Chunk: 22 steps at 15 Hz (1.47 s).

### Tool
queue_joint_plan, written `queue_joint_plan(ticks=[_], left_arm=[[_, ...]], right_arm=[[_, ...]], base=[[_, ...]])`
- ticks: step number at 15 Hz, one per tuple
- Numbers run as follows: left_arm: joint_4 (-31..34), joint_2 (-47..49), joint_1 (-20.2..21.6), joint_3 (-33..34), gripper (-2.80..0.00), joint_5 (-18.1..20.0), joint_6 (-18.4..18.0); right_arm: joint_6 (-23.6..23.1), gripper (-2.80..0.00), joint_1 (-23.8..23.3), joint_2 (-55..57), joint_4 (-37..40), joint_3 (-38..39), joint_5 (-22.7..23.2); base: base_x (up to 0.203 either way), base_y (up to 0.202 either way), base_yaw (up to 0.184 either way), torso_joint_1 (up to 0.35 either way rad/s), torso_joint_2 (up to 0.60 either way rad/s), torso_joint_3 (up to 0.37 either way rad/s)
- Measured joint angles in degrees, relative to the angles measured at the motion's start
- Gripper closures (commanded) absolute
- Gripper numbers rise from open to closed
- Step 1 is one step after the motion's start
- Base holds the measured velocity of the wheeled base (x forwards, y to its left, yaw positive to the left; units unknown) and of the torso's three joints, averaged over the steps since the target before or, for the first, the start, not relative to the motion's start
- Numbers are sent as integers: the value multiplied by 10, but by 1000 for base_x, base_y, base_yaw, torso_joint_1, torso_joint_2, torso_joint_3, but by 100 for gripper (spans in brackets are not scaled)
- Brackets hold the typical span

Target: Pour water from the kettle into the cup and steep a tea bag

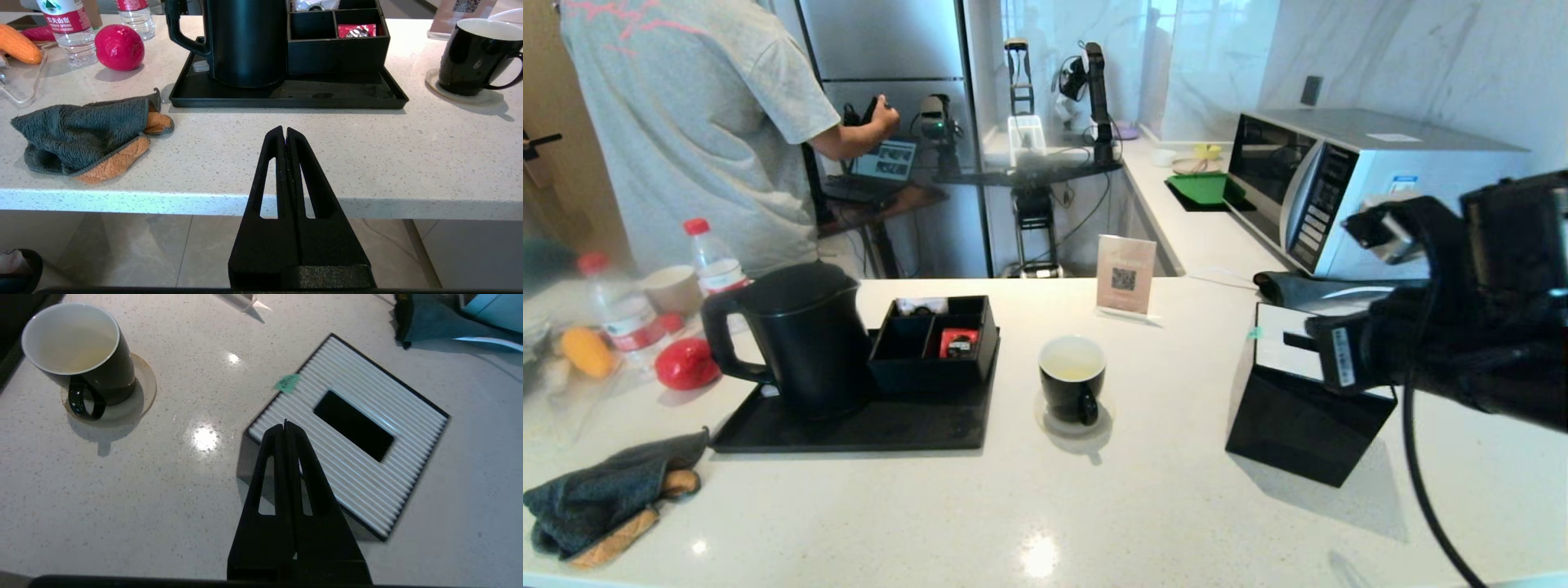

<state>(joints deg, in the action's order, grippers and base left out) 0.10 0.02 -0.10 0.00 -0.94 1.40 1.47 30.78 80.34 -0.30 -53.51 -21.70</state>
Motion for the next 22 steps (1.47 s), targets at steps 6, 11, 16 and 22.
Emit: queue_joint_plan(ticks=[6,11,16,22], left_arm=[[0,0,0,0,0,0,0],[0,0,0,0,0,0,0],[0,0,0,0,0,0,0],[0,0,0,0,0,0,0]], right_arm=[[-95,0,-150,-254,24,132,0],[-132,0,-247,-463,69,217,4],[-130,0,-287,-584,-61,400,50],[-83,0,-330,-653,-165,532,199]], base=[[0,0,0,0,0,0],[0,0,0,0,0,0],[0,0,0,0,0,0],[0,0,0,0,0,0]])
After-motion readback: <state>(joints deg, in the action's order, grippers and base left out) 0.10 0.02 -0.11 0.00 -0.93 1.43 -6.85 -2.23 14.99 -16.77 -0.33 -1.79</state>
